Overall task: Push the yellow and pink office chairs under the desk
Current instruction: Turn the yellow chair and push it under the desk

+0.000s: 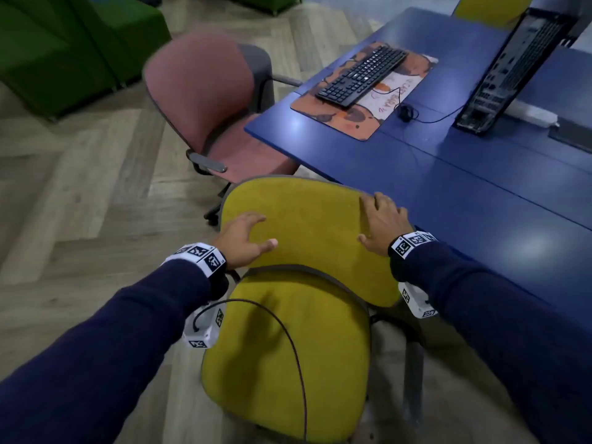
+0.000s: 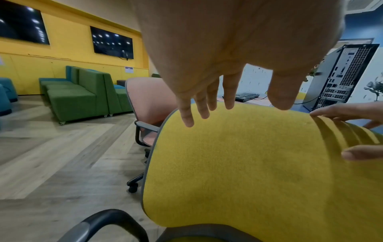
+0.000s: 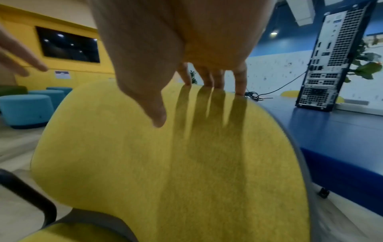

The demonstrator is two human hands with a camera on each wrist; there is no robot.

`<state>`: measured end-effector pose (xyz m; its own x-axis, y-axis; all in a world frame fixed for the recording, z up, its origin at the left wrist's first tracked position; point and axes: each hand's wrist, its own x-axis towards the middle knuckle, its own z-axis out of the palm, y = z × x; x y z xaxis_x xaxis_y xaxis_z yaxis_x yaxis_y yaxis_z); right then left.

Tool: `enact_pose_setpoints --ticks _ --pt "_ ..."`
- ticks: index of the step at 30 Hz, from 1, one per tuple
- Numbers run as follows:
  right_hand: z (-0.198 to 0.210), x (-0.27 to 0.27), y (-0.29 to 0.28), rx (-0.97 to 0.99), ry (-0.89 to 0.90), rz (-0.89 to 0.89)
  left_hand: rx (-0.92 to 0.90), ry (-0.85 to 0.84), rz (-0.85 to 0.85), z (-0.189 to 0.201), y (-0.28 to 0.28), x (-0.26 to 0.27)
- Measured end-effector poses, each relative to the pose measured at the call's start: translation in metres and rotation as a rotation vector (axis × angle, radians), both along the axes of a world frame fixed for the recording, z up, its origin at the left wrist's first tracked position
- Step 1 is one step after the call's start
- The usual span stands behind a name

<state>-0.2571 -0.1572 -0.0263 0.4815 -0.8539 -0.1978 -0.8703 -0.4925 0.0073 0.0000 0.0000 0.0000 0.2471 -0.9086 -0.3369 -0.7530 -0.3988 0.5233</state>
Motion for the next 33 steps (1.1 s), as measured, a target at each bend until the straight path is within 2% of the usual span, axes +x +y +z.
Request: enact_pose_setpoints --ticks 6,14,17,22,25,30,33 --pt "-0.026 0.012 0.002 -0.134 0.114 -0.017 0.005 -0.033 -0.022 -0.019 -0.014 0.018" --pt "-0.015 0.007 0.019 -0.031 0.127 -0.179 0.023 -0.029 -0.124 -0.030 -0.003 0.033" --pt "-0.007 -0.008 0.031 0.010 0.189 -0.234 0.012 -0.019 -0.164 -0.028 -0.004 0.030" --pt "0.009 -0.038 0.054 0.057 0.333 -0.309 -0.012 0.027 -0.242 -0.020 -0.016 0.003" --pt "0.013 -0.055 0.071 0.002 0.414 -0.263 -0.019 0.044 -0.284 -0.016 -0.020 -0.021" --pt "0.017 -0.069 0.096 -0.126 0.408 -0.275 -0.028 0.104 -0.353 -0.011 -0.017 -0.074" --pt "0.011 -0.075 0.102 -0.169 0.356 -0.079 0.016 0.158 -0.397 -0.019 -0.006 -0.109"
